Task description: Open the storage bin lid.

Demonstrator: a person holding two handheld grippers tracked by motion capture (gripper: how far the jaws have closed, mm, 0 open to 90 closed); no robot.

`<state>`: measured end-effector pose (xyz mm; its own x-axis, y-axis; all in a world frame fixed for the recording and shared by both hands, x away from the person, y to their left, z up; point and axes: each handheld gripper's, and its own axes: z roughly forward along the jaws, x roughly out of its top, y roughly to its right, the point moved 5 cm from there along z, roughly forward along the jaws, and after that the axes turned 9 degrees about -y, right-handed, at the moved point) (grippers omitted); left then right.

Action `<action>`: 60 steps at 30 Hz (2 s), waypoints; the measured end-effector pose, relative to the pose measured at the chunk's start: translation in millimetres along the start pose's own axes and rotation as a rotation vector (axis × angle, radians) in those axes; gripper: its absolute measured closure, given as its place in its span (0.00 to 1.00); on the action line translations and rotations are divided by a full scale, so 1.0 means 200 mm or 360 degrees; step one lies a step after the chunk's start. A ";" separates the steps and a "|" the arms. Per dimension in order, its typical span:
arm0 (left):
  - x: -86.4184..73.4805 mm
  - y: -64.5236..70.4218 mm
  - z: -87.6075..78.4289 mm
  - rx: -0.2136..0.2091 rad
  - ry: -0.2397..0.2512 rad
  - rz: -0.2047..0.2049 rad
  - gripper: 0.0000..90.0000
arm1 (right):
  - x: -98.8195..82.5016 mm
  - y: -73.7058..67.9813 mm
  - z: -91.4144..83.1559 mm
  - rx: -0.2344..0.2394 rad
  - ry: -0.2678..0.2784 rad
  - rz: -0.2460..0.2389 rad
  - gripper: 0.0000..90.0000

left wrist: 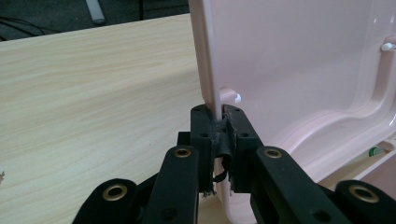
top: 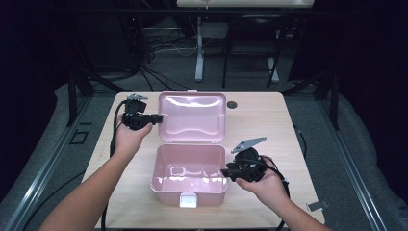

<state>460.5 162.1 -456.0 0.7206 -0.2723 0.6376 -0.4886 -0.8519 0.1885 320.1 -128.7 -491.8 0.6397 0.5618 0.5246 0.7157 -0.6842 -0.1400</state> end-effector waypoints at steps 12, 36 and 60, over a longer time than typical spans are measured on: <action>0.00 -0.01 0.02 -0.0025 -0.0019 -0.0030 0.92 | 0.00 0.00 0.00 0.0010 0.0008 0.0010 0.75; -0.02 -0.01 0.05 -0.0015 -0.0049 -0.0052 0.89 | 0.00 0.01 0.00 0.0016 0.0017 0.0020 0.75; -0.04 -0.04 0.10 -0.0032 -0.0088 -0.0137 0.92 | 0.00 0.01 0.00 0.0018 0.0025 0.0027 0.75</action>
<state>468.3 163.0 -478.3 0.7862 -0.2236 0.5762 -0.4334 -0.8640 0.2561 321.4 -130.0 -493.0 0.6472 0.5426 0.5354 0.7080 -0.6882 -0.1583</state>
